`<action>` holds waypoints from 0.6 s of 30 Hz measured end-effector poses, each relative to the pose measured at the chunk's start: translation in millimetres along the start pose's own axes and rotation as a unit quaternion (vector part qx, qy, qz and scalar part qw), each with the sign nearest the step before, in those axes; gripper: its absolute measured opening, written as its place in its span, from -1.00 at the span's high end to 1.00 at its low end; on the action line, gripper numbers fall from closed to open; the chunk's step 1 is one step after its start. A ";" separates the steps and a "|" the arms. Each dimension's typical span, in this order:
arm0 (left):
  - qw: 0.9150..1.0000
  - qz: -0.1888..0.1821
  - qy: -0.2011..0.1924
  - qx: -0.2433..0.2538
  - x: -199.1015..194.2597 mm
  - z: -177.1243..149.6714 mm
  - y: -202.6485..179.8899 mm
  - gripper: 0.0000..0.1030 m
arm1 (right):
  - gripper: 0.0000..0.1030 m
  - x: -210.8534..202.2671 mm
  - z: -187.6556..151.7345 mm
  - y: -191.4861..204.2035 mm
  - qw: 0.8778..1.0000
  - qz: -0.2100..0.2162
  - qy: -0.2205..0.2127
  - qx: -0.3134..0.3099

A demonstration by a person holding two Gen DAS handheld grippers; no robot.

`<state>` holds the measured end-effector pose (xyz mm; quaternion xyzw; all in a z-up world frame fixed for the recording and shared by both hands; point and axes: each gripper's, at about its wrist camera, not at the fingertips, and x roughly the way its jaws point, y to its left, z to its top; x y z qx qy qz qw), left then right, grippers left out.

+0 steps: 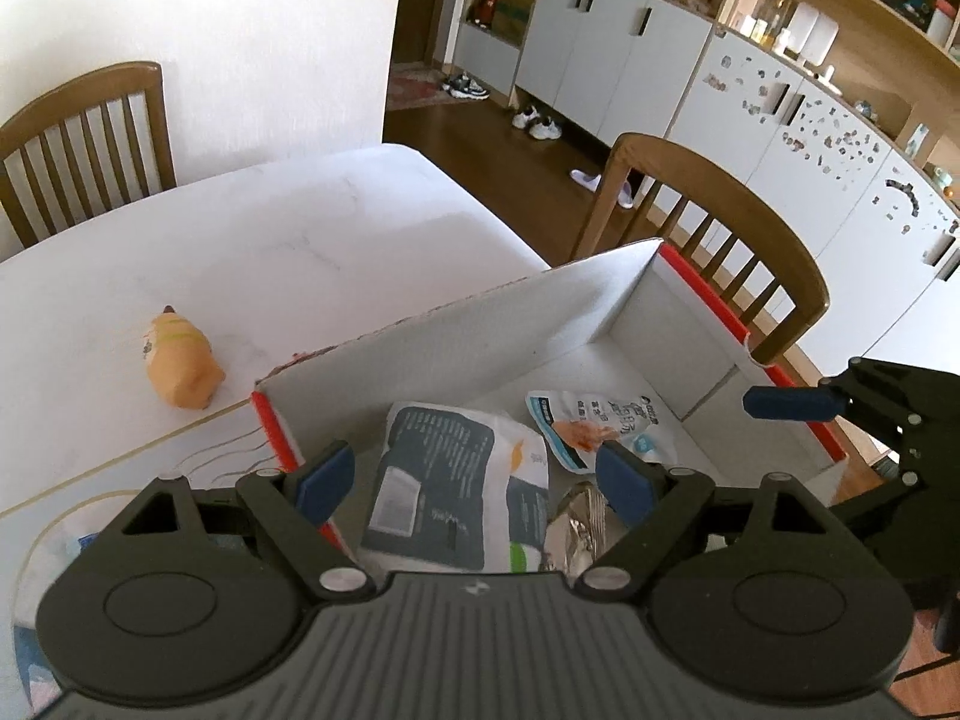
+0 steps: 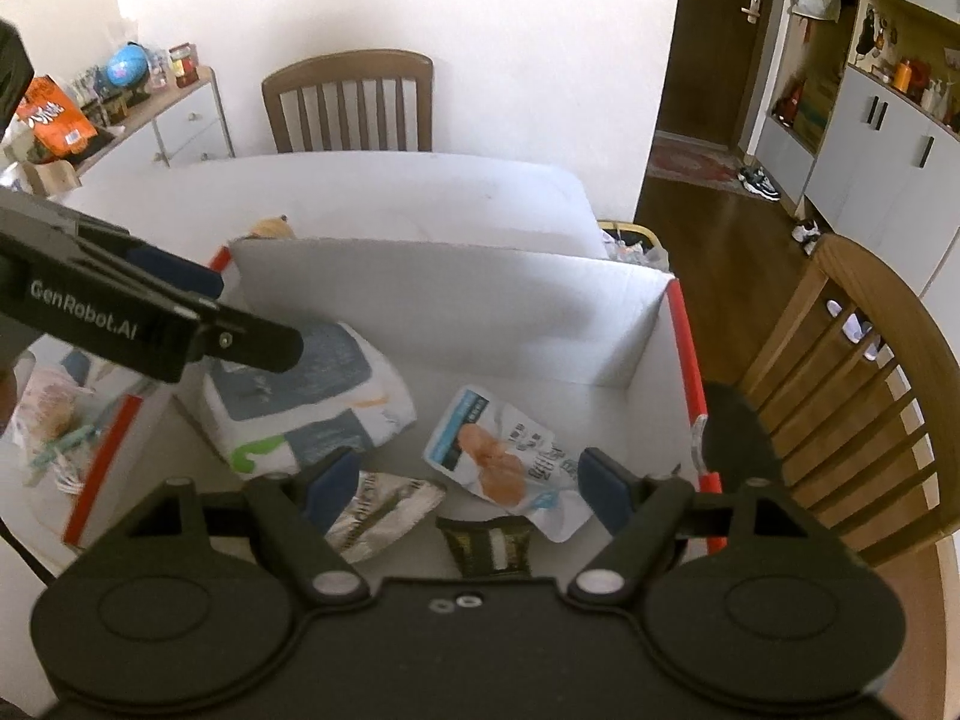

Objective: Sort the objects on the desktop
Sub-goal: 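Withdraw both open tools from the box back over the table mat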

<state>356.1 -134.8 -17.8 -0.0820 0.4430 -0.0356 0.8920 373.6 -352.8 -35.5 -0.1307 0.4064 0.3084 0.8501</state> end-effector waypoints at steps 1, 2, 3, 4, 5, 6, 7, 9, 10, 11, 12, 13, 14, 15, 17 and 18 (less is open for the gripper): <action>1.000 -0.001 -0.002 0.000 -3.9 -2.4 0.7 -0.70 | -0.57 -2.7 0.4 1.2 1.000 0.002 -0.002 0.001; 1.000 -0.002 -0.004 0.001 -7.7 -5.4 1.6 -0.70 | -0.58 -5.2 1.0 2.1 1.000 0.004 -0.004 0.003; 1.000 -0.003 -0.007 0.001 -11.3 -7.5 2.3 -0.70 | -0.59 -7.5 0.8 3.5 1.000 0.006 -0.006 0.005; 1.000 -0.003 -0.009 0.002 -15.3 -10.1 3.2 -0.70 | -0.59 -9.9 1.4 4.8 1.000 0.009 -0.009 0.007; 1.000 -0.004 -0.011 0.002 -18.2 -12.0 4.1 -0.70 | -0.60 -12.0 1.6 6.7 1.000 0.010 -0.010 0.009; 1.000 -0.004 -0.013 0.003 -21.7 -14.5 5.4 -0.70 | -0.61 -13.5 1.0 9.3 1.000 0.010 -0.012 0.010; 1.000 -0.005 -0.015 0.004 -24.9 -17.0 6.6 -0.70 | -0.61 -15.3 0.9 11.9 1.000 0.010 -0.014 0.011; 1.000 -0.007 -0.019 0.005 -32.7 -22.9 9.1 -0.70 | -0.62 -18.5 1.0 17.4 1.000 0.012 -0.017 0.013; 1.000 -0.007 -0.020 0.006 -35.7 -25.7 10.7 -0.70 | -0.63 -19.9 0.6 20.3 1.000 0.013 -0.019 0.014; 1.000 -0.008 -0.022 0.006 -38.7 -28.5 13.2 -0.70 | -0.63 -21.3 0.8 24.2 1.000 0.014 -0.021 0.015; 1.000 -0.009 -0.024 0.007 -42.0 -30.9 15.0 -0.70 | -0.64 -22.7 0.7 27.2 1.000 0.014 -0.022 0.017; 1.000 -0.009 -0.026 0.008 -45.5 -33.4 16.8 -0.70 | -0.64 -24.1 0.7 30.1 0.999 0.014 -0.024 0.018; 1.000 -0.009 -0.028 0.009 -48.5 -35.5 18.9 -0.70 | -0.64 -25.3 0.8 33.3 0.999 0.015 -0.026 0.020; 0.999 -0.008 -0.030 0.010 -51.6 -37.5 20.6 -0.70 | -0.64 -26.4 0.2 36.1 0.999 0.014 -0.027 0.021; 0.999 -0.006 -0.036 0.012 -58.8 -41.1 24.9 -0.70 | -0.65 -28.7 -0.2 42.7 0.999 0.014 -0.028 0.023; 0.999 -0.005 -0.039 0.013 -62.4 -43.0 27.0 -0.70 | -0.65 -29.7 -0.4 45.7 0.999 0.014 -0.028 0.024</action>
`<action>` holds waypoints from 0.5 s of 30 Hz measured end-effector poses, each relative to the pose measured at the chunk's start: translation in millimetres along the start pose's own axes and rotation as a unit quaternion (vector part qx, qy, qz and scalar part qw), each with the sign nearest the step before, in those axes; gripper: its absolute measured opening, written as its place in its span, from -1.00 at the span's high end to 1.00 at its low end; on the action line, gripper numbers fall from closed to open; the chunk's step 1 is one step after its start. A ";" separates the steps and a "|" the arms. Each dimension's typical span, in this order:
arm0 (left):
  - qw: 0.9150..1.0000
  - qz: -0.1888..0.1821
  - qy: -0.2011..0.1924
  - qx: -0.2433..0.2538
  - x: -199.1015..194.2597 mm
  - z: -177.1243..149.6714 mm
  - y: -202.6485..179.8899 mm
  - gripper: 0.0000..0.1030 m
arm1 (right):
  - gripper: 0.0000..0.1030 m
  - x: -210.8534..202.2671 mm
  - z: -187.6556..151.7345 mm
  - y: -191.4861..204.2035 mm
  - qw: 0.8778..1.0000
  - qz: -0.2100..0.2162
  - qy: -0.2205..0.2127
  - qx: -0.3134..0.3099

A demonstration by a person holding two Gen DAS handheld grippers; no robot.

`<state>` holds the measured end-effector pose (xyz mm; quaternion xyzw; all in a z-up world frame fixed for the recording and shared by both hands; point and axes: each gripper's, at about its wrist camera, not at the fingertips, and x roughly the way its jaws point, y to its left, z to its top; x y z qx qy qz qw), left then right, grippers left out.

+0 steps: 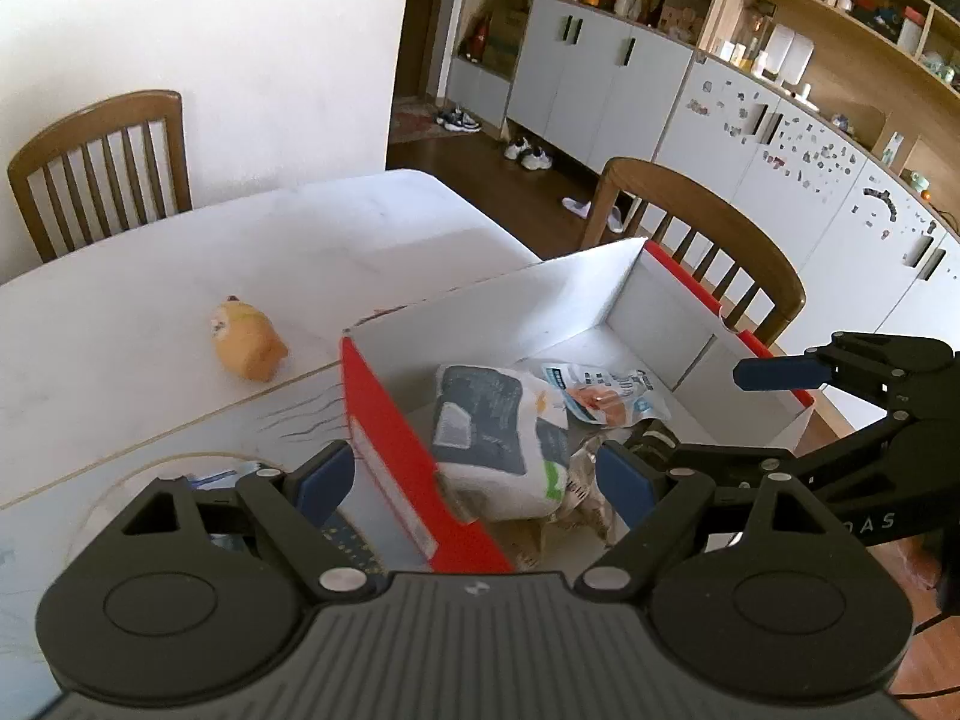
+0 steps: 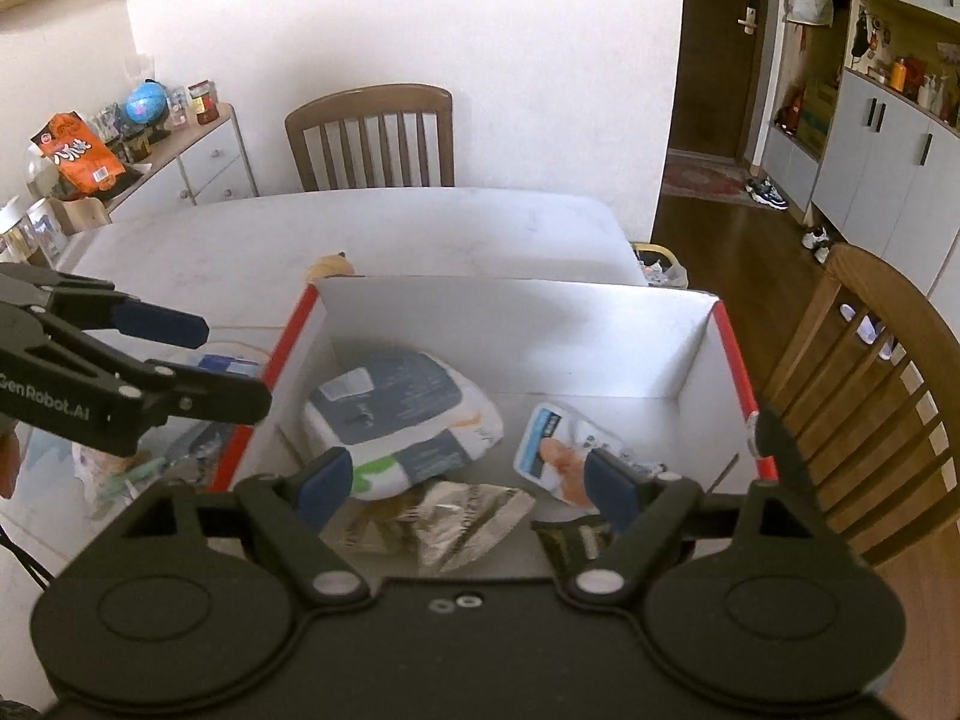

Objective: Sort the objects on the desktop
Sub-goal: 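Withdraw both open tools from the box back over the table mat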

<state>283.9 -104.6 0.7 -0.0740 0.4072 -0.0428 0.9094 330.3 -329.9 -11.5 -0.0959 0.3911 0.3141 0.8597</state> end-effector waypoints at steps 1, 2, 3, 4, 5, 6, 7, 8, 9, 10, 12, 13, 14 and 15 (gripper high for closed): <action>1.000 0.001 -0.003 0.001 -4.0 -1.8 1.8 -0.70 | -0.66 -1.0 -0.2 3.0 1.000 0.000 0.000 0.001; 1.000 0.002 -0.007 0.003 -8.5 -3.8 4.3 -0.70 | -0.68 -1.9 -0.4 7.4 1.000 0.000 -0.001 0.001; 1.000 0.002 -0.009 0.004 -12.2 -5.4 6.6 -0.70 | -0.69 -2.6 -0.7 11.6 1.000 0.001 0.000 0.001; 1.000 0.001 -0.012 0.005 -16.4 -7.7 9.6 -0.70 | -0.71 -3.2 -1.1 16.3 1.000 0.002 0.001 0.000; 1.000 0.001 -0.013 0.006 -19.4 -9.4 11.4 -0.70 | -0.73 -4.4 -1.4 21.3 1.000 0.003 0.001 -0.001; 1.000 0.002 -0.015 0.008 -23.1 -12.7 14.3 -0.71 | -0.74 -5.3 -1.7 25.4 1.000 0.003 0.001 0.000; 1.000 0.003 -0.017 0.011 -26.5 -15.2 16.5 -0.70 | -0.75 -6.7 -2.2 29.4 1.000 0.004 0.000 0.002; 1.000 0.003 -0.018 0.014 -29.8 -17.3 19.2 -0.71 | -0.77 -8.0 -2.7 34.2 1.000 0.007 -0.001 0.004; 1.000 0.003 -0.019 0.015 -32.9 -18.7 22.1 -0.71 | -0.77 -9.4 -3.3 38.4 1.000 0.009 -0.003 0.005; 1.000 0.003 -0.021 0.016 -36.4 -20.4 24.9 -0.71 | -0.78 -11.0 -3.7 42.8 1.000 0.011 -0.004 0.006; 1.000 0.002 -0.023 0.017 -42.9 -24.2 32.3 -0.71 | -0.80 -14.6 -4.7 52.9 1.000 0.015 -0.008 0.008; 1.000 0.001 -0.025 0.017 -46.2 -26.0 36.6 -0.71 | -0.82 -16.4 -5.1 58.2 1.000 0.017 -0.011 0.009; 0.999 -0.001 -0.028 0.016 -49.9 -28.7 41.4 -0.71 | -0.83 -18.4 -5.5 64.7 1.000 0.017 -0.014 0.011; 0.999 -0.003 -0.030 0.014 -53.0 -30.7 46.0 -0.71 | -0.83 -20.2 -6.1 70.2 1.000 0.018 -0.018 0.013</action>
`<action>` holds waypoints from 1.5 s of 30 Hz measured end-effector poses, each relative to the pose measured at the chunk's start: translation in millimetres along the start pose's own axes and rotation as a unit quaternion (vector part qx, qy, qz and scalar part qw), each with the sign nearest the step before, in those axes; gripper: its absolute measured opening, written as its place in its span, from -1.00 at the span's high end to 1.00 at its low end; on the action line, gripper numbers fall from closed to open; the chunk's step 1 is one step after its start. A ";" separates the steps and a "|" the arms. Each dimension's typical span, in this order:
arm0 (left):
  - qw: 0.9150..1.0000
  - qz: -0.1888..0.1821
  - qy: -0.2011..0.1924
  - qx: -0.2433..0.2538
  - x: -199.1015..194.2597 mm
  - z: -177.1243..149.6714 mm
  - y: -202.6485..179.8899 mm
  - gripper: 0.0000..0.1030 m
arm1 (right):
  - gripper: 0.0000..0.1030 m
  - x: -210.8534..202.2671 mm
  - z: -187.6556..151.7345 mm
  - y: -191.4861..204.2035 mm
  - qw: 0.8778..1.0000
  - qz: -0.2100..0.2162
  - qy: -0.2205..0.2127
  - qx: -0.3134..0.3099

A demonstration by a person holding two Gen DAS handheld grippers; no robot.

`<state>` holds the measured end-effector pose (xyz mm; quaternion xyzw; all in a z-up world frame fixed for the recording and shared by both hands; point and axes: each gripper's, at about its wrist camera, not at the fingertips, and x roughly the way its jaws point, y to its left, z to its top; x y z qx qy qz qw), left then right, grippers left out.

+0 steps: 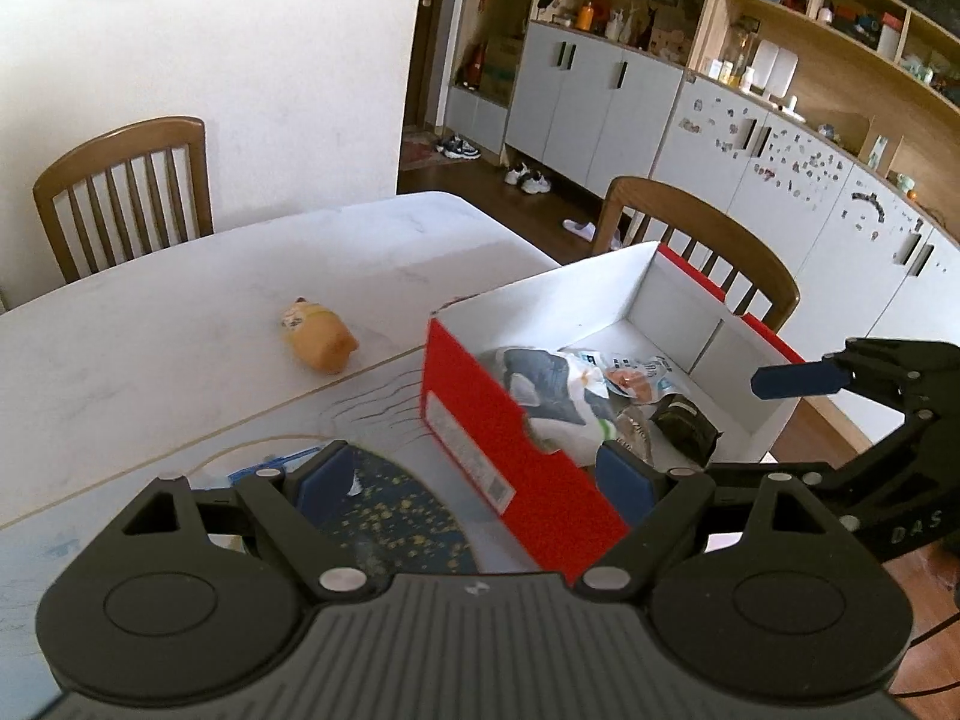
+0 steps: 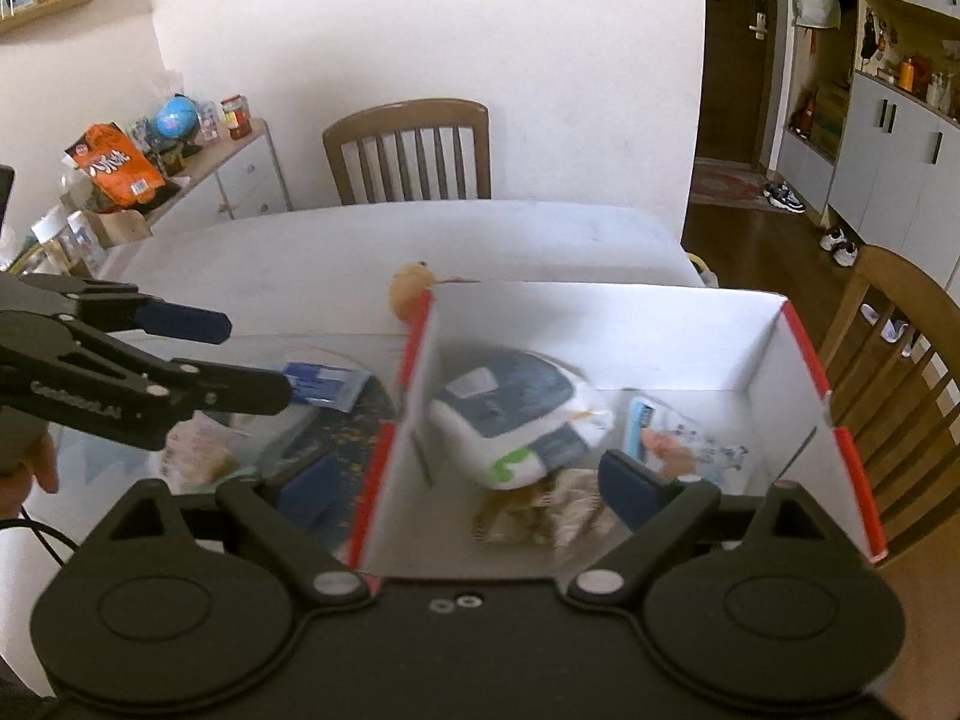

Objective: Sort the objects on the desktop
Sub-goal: 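Withdraw both open tools from the box back over the table mat, then grasp the pink-white bread bag with the left tool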

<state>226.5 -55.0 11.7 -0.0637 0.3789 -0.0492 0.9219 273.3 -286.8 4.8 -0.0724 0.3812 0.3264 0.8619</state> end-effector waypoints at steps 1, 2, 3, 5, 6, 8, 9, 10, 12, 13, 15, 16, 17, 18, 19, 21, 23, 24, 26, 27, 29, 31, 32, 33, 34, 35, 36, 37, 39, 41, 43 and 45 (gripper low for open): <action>1.000 -0.003 -0.002 -0.001 -3.8 -2.2 5.6 -0.71 | -0.83 -1.4 -0.4 5.2 1.000 0.001 -0.004 0.001; 1.000 -0.004 -0.004 -0.002 -6.8 -4.2 9.5 -0.71 | -0.83 -2.9 -1.0 11.4 1.000 0.002 -0.008 0.002; 1.000 -0.004 -0.006 -0.002 -10.0 -6.6 14.7 -0.71 | -0.83 -4.0 -1.7 17.2 1.000 0.000 -0.013 0.001; 1.000 -0.005 -0.007 -0.004 -15.3 -10.7 25.4 -0.75 | -0.83 -5.3 -2.9 28.0 1.000 -0.003 -0.019 -0.001; 1.000 -0.005 -0.007 -0.006 -17.0 -12.8 29.5 -0.80 | -0.83 -5.8 -3.5 33.1 1.000 -0.004 -0.022 0.000; 1.000 -0.004 -0.009 -0.008 -21.4 -16.8 39.1 -0.81 | -0.83 -5.9 -4.8 43.0 1.000 -0.001 -0.027 0.002; 1.000 -0.003 -0.009 -0.009 -22.8 -18.3 43.1 -0.81 | -0.83 -5.2 -6.1 49.7 1.000 -0.001 -0.027 0.002; 1.000 -0.002 -0.009 -0.010 -24.6 -20.3 48.5 -0.83 | -0.83 -4.5 -7.4 55.1 1.000 -0.001 -0.028 0.002; 1.000 -0.001 -0.010 -0.008 -27.2 -24.4 56.2 -0.95 | -0.83 -2.6 -10.1 68.0 1.000 0.003 -0.029 -0.001; 1.000 0.002 -0.010 -0.006 -28.3 -26.9 60.4 -0.99 | -0.83 -2.4 -11.3 73.3 1.000 0.003 -0.031 -0.002; 1.000 0.007 -0.010 -0.002 -29.6 -31.6 66.7 -0.99 | -0.83 -2.6 -14.3 86.2 0.999 0.002 -0.041 -0.007; 1.000 0.010 -0.007 -0.001 -29.5 -35.0 70.7 -0.99 | -0.83 -1.8 -16.1 93.1 0.999 0.003 -0.045 -0.011; 1.000 0.011 -0.005 -0.001 -29.5 -38.2 74.0 -0.99 | -0.84 -1.1 -17.0 98.6 0.999 0.004 -0.046 -0.012; 1.000 0.012 -0.002 -0.002 -28.8 -41.2 77.2 -0.99 | -0.84 1.0 -18.8 103.7 0.999 0.005 -0.046 -0.012; 1.000 0.012 0.002 -0.004 -27.9 -44.7 81.5 -0.99 | -0.86 3.0 -20.5 108.0 0.999 0.007 -0.045 -0.011; 1.000 0.011 0.009 -0.005 -26.4 -49.9 87.8 -0.99 | -0.87 10.0 -25.2 117.0 0.999 0.007 -0.040 -0.008; 1.000 0.017 0.013 -0.002 -24.7 -56.5 93.0 -0.99 | -0.87 16.8 -30.7 123.0 0.999 0.003 -0.037 -0.005; 1.000 0.019 0.015 -0.001 -24.1 -58.8 95.0 -0.99 | -0.87 20.4 -33.5 125.7 0.999 0.001 -0.036 -0.002; 1.000 0.020 0.019 -0.001 -21.8 -64.4 101.0 -0.99 | -0.87 28.9 -39.1 132.2 1.000 -0.002 -0.031 0.004; 1.000 0.021 0.021 -0.002 -21.4 -67.6 104.1 -0.99 | -0.87 32.7 -41.4 135.5 1.000 -0.003 -0.028 0.006; 0.999 0.021 0.028 -0.004 -17.4 -71.9 108.7 -0.99 | -0.87 41.2 -47.1 141.4 1.000 -0.003 -0.021 0.010; 0.999 0.022 0.034 -0.006 -13.6 -76.8 113.3 -0.99 | -0.87 48.4 -52.0 146.4 1.000 -0.004 -0.016 0.012; 0.999 0.023 0.038 -0.006 -10.8 -78.5 115.1 -0.99 | -0.87 52.5 -54.9 148.5 1.000 -0.006 -0.014 0.015; 0.999 0.023 0.041 -0.007 -8.2 -80.0 116.6 -0.99 | -0.87 55.9 -56.5 149.8 1.000 -0.008 -0.011 0.017; 0.999 0.024 0.044 -0.008 -5.7 -81.3 118.2 -0.99 | -0.87 59.8 -58.7 150.9 1.000 -0.010 -0.008 0.020; 0.998 0.025 0.048 -0.010 -3.4 -82.4 120.6 -0.99 | -0.87 64.2 -61.4 152.1 1.000 -0.013 -0.005 0.023; 0.998 0.026 0.050 -0.011 -1.1 -83.1 121.9 -0.99 | -0.87 68.4 -63.2 153.4 1.000 -0.015 -0.003 0.025; 0.998 0.026 0.053 -0.011 1.3 -84.0 123.3 -0.99 | -0.87 73.4 -65.4 154.3 0.999 -0.018 0.002 0.027; 0.998 0.029 0.060 -0.010 6.6 -85.9 125.0 -0.99 | -0.87 82.1 -67.8 155.8 0.999 -0.021 0.009 0.031; 0.997 0.032 0.068 -0.008 11.8 -87.2 126.5 -0.99 | -0.87 91.0 -70.8 158.7 0.999 -0.021 0.014 0.034; 0.997 0.032 0.074 -0.009 16.3 -88.2 129.0 -0.99 | -0.87 100.7 -73.5 162.3 0.999 -0.026 0.018 0.034; 0.996 0.034 0.078 -0.014 19.8 -88.5 131.7 -0.99 | -0.87 110.4 -77.1 163.8 0.999 -0.030 0.023 0.039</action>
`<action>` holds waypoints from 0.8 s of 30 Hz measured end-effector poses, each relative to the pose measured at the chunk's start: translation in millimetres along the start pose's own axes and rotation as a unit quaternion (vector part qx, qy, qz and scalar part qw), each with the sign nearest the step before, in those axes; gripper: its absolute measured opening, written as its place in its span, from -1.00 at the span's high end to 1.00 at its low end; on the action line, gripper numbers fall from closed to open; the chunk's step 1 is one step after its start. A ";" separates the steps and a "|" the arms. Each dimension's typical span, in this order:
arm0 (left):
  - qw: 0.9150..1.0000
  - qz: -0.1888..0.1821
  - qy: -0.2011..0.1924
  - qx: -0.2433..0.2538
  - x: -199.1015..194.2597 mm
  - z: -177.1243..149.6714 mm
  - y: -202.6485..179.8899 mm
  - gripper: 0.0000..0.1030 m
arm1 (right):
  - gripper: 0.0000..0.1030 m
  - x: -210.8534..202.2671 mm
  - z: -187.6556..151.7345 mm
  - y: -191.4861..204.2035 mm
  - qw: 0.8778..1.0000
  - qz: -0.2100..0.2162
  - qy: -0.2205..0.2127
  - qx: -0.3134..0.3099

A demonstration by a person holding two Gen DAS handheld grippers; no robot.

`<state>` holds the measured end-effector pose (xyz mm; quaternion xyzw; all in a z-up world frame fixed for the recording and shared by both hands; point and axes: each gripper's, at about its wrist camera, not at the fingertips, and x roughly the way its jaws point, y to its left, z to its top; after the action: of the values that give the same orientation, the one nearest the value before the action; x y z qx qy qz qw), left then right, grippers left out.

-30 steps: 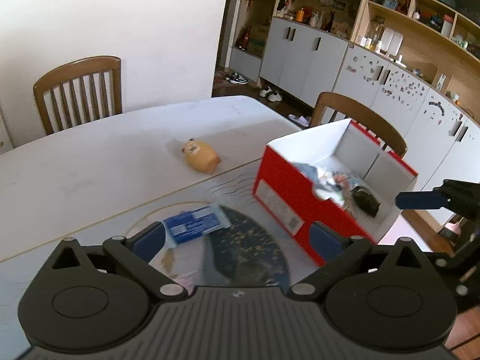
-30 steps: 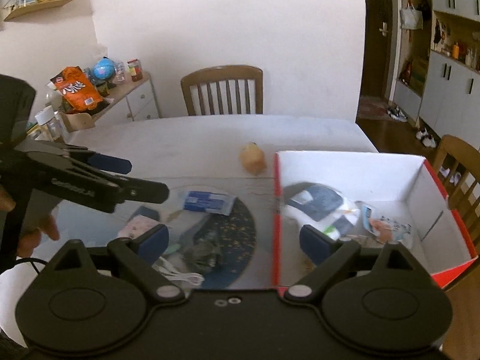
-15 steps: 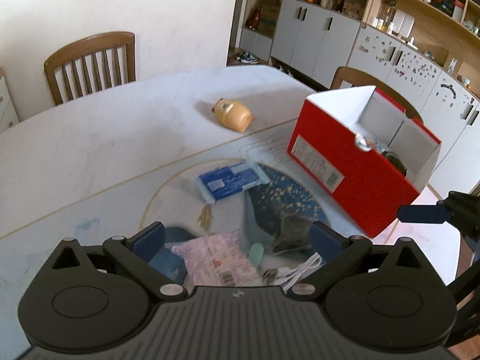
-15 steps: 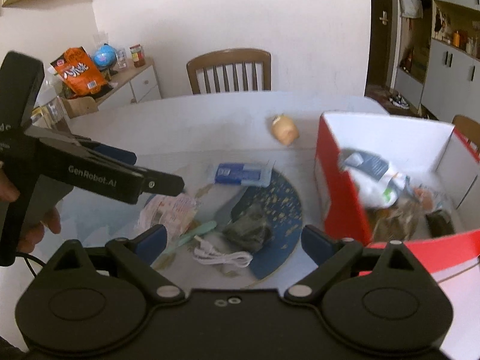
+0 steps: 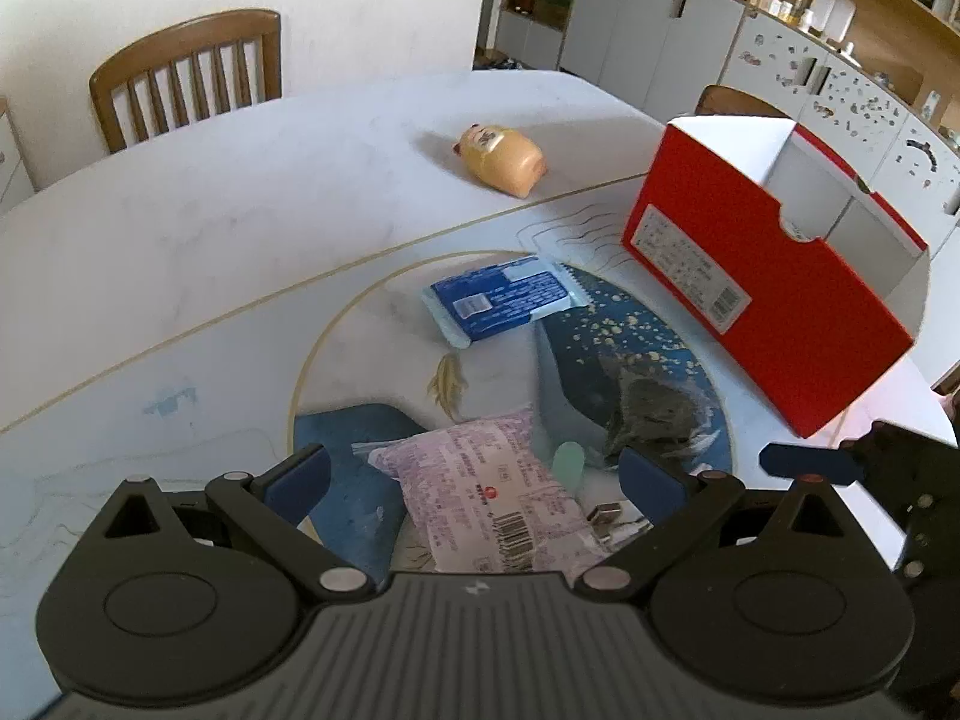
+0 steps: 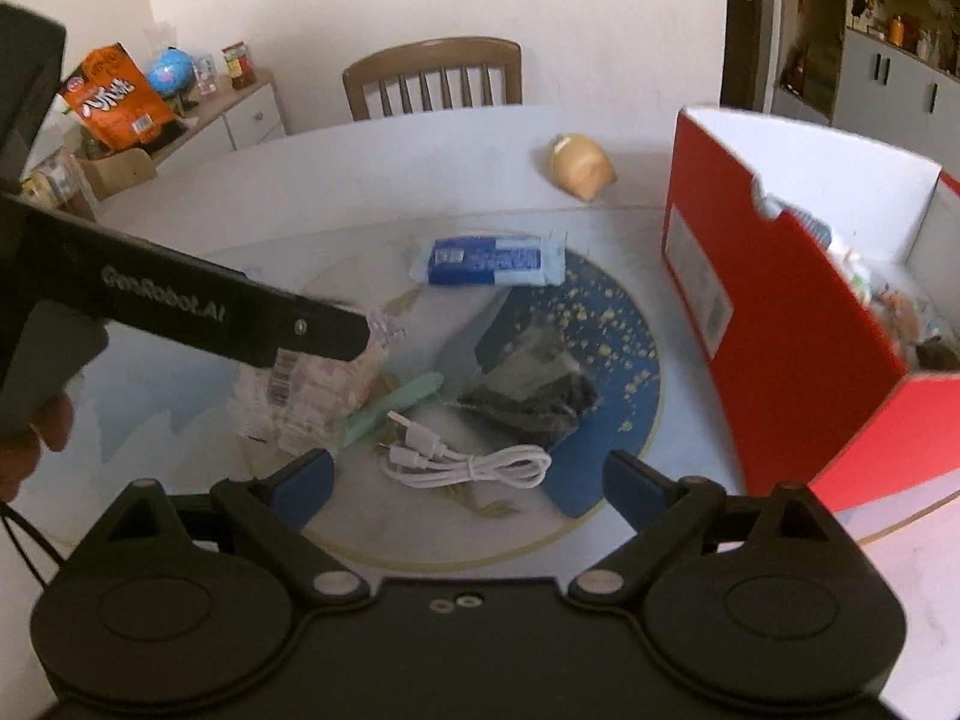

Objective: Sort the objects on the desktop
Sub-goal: 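Grasp the pink-white bread bag with the left tool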

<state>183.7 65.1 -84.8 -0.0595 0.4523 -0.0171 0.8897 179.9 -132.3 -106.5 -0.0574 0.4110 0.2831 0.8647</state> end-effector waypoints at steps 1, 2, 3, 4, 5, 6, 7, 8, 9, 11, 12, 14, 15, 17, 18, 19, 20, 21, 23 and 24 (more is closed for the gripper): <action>1.000 0.000 0.002 -0.004 1.8 0.4 1.4 -0.99 | -0.87 3.0 -1.0 1.4 1.000 -0.002 0.002 0.002; 1.000 0.000 0.005 -0.007 3.4 1.0 2.8 -0.99 | -0.87 6.3 -1.9 2.7 1.000 -0.004 0.003 0.003; 1.000 0.001 0.006 -0.011 4.9 1.2 4.5 -0.99 | -0.87 8.9 -2.4 4.4 1.000 -0.006 0.003 0.002; 1.000 0.001 0.008 -0.014 6.3 1.5 6.2 -0.99 | -0.87 11.5 -3.1 5.7 1.000 -0.008 0.004 0.001; 1.000 0.002 0.010 -0.017 8.0 2.3 7.4 -0.99 | -0.87 13.8 -3.2 6.8 1.000 -0.009 0.005 0.001; 1.000 0.003 0.011 -0.018 9.0 2.4 8.0 -0.99 | -0.87 15.8 -3.3 7.4 1.000 -0.009 0.007 0.002; 1.000 0.004 0.011 -0.018 9.6 2.3 8.2 -0.99 | -0.87 17.4 -3.1 8.2 1.000 -0.010 0.008 0.002; 1.000 0.004 0.012 -0.019 10.1 2.3 8.5 -0.99 | -0.87 19.4 -3.2 9.4 1.000 -0.015 0.009 0.000; 1.000 0.005 0.012 -0.020 10.2 2.1 8.7 -0.99 | -0.87 21.3 -3.1 10.0 1.000 -0.019 0.010 -0.002; 1.000 0.005 0.012 -0.023 10.7 2.3 9.6 -0.99 | -0.85 25.2 -3.8 10.7 1.000 -0.027 0.014 -0.002; 1.000 0.006 0.012 -0.024 11.1 2.8 10.4 -0.99 | -0.84 27.0 -4.3 10.9 0.999 -0.030 0.015 -0.002; 1.000 0.008 0.011 -0.025 12.0 3.4 11.8 -0.99 | -0.84 29.8 -4.7 11.5 0.999 -0.035 0.016 -0.001; 1.000 0.009 0.012 -0.025 12.3 3.8 12.3 -0.99 | -0.84 30.9 -4.3 12.7 0.999 -0.037 0.015 -0.002; 1.000 0.015 0.011 -0.025 12.0 3.9 12.6 -0.99 | -0.84 32.9 -2.9 14.9 0.999 -0.038 0.013 -0.004; 1.000 0.017 0.011 -0.024 12.3 3.9 12.5 -0.99 | -0.84 34.3 -2.3 16.5 0.999 -0.041 0.013 -0.005; 0.999 0.019 0.011 -0.024 12.3 3.8 12.0 -0.99 | -0.83 35.5 -1.9 18.5 0.999 -0.046 0.013 -0.007; 0.999 0.020 0.011 -0.023 12.4 3.7 11.0 -0.99 | -0.82 36.6 -2.2 20.8 0.998 -0.052 0.012 -0.011; 0.999 0.021 0.011 -0.023 12.7 3.4 10.0 -0.99 | -0.82 37.1 -2.9 22.3 0.998 -0.057 0.011 -0.012; 0.999 0.027 0.010 -0.020 13.3 2.8 6.7 -0.99 | -0.78 36.6 -4.1 22.7 0.998 -0.062 0.009 -0.010; 0.999 0.030 0.010 -0.019 13.6 2.4 5.2 -0.99 | -0.76 36.3 -4.0 22.7 0.998 -0.065 0.008 -0.010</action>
<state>193.5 69.3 -95.0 -0.0631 0.4629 0.0178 0.8840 183.2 -98.7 -133.1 -0.0953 0.4107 0.2303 0.8770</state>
